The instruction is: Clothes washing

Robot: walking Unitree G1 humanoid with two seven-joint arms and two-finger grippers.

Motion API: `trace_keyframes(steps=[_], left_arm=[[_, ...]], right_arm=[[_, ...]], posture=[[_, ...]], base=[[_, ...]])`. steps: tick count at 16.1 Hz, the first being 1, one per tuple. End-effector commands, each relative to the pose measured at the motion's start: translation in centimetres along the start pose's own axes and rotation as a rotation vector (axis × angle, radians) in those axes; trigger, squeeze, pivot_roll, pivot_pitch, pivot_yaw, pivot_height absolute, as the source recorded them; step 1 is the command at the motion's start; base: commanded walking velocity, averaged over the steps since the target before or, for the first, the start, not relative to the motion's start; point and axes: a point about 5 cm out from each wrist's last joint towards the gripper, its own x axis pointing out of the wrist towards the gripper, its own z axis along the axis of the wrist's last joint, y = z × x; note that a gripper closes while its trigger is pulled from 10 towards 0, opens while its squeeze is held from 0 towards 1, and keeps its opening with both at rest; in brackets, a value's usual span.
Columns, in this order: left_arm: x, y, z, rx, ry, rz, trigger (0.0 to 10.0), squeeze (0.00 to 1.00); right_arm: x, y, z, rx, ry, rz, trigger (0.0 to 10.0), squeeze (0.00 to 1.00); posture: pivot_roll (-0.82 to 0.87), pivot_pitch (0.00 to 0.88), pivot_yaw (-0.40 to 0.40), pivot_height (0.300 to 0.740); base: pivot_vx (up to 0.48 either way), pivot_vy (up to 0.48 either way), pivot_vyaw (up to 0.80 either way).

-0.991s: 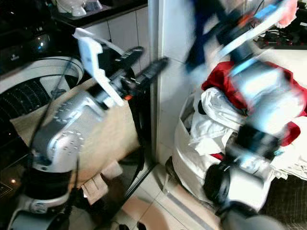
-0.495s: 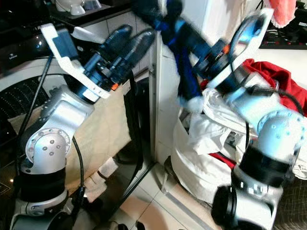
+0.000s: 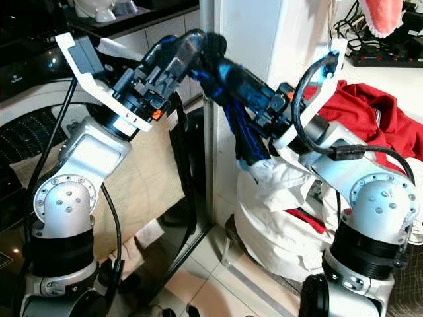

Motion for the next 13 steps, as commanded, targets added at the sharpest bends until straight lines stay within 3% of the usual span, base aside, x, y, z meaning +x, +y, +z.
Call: trace_keyframes(steps=[1, 2, 13], left_arm=[[0.21, -0.57, 0.36, -0.018, -0.008, -0.039, 1.5, 0.00], [0.18, -0.67, 0.28, -0.023, 0.003, -0.047, 0.0, 0.00], [-0.02, -0.96, -0.01, -0.050, 0.033, -0.069, 0.0, 0.00]], right_arm=[[0.15, 0.28, 0.11, -0.016, 0.003, 0.003, 0.0, 0.00], [0.17, 0.27, 0.13, -0.014, 0.001, 0.004, 0.0, 0.00], [0.74, 0.15, 0.34, -0.016, -0.012, 0.014, 0.0, 0.00]], posture=[[-0.08, 0.000, 0.052, 0.740], [-0.08, 0.000, 0.050, 0.740], [-0.07, 0.000, 0.050, 0.740]], base=[[0.000, 0.000, 0.00], [0.000, 0.000, 0.00], [0.000, 0.000, 0.00]])
